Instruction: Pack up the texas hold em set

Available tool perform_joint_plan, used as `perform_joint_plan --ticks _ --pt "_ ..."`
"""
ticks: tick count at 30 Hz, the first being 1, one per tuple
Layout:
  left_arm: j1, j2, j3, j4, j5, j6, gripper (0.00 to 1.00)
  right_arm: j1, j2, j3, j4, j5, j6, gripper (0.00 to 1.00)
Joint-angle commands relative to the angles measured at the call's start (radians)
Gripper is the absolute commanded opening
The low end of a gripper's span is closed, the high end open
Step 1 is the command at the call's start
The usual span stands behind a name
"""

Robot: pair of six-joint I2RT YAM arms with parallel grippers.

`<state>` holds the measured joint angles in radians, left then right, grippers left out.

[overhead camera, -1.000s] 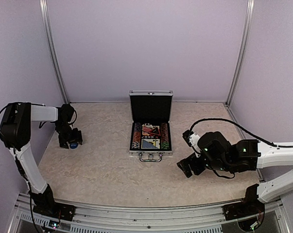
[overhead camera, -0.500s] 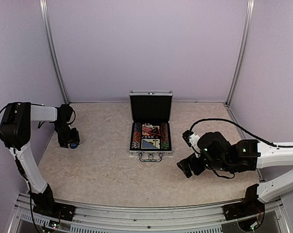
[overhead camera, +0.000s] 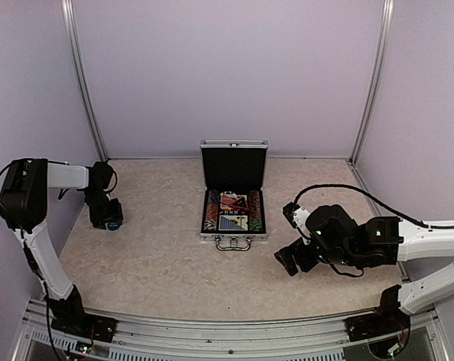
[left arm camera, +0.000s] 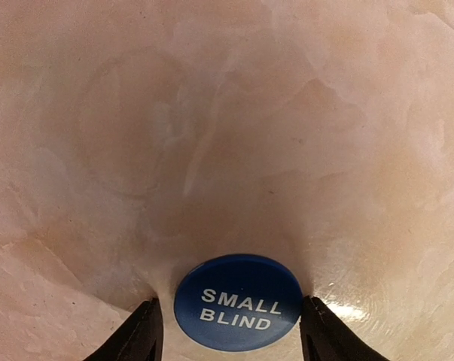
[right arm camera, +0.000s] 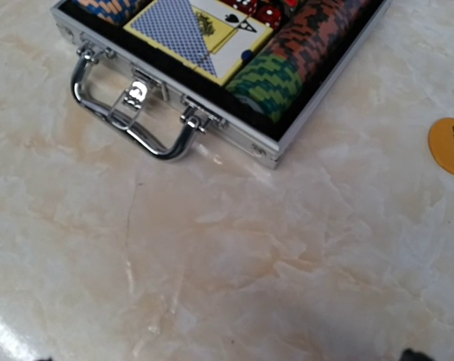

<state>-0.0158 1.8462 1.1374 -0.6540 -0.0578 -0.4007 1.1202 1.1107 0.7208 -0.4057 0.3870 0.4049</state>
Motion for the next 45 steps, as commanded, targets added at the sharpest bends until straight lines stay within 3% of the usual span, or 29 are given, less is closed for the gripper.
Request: perform_joint_plan --ticks 1,10,14,32,45 --pt "-0.01 0.05 -0.05 0.036 0.018 -0.009 0.61 -0.01 -0.003 -0.009 0.005 0.011 0.001 1.0" --pt "-0.017 0.054 -0.048 0.039 0.025 -0.015 0.44 -0.01 -0.011 -0.011 0.001 0.014 0.003 1.0" --pt "-0.019 0.053 -0.048 0.042 0.032 -0.013 0.42 -0.01 -0.015 -0.012 -0.001 0.013 0.005 1.0" --pt "-0.112 -0.005 0.018 0.001 0.053 -0.037 0.41 -0.01 -0.02 -0.012 -0.008 0.019 0.012 1.0" --pt "-0.245 -0.004 0.113 -0.037 0.078 -0.085 0.41 -0.009 -0.018 -0.014 -0.013 0.027 0.018 1.0"
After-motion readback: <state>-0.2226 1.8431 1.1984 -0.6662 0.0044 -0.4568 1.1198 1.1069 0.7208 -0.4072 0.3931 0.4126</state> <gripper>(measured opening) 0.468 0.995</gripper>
